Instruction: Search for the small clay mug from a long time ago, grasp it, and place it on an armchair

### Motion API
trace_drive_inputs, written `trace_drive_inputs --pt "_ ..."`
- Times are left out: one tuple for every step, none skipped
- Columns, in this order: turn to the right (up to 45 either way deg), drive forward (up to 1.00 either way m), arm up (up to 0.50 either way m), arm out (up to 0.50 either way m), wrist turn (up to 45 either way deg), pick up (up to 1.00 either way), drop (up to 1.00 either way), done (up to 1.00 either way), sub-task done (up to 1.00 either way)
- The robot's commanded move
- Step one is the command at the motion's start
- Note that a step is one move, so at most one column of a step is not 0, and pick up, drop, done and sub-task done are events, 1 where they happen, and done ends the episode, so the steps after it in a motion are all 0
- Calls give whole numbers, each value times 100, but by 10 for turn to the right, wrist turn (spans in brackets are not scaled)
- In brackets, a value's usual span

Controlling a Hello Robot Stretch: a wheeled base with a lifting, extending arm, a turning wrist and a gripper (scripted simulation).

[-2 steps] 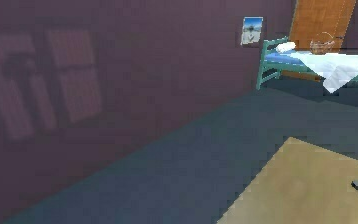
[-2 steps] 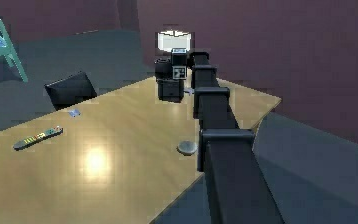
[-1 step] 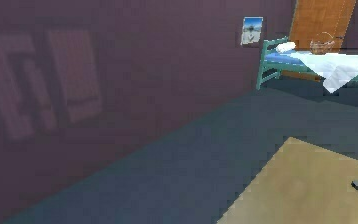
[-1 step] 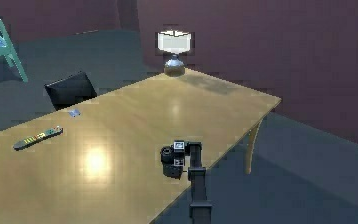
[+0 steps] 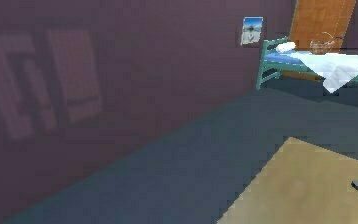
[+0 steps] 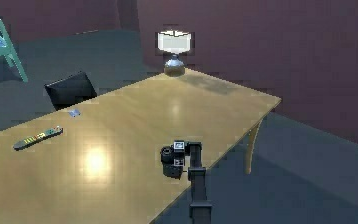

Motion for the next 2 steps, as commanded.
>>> trace_drive_inputs --pt "0 0 10 0 0 0 0 0 0" --pt "0 0 18 0 0 0 0 0 0"
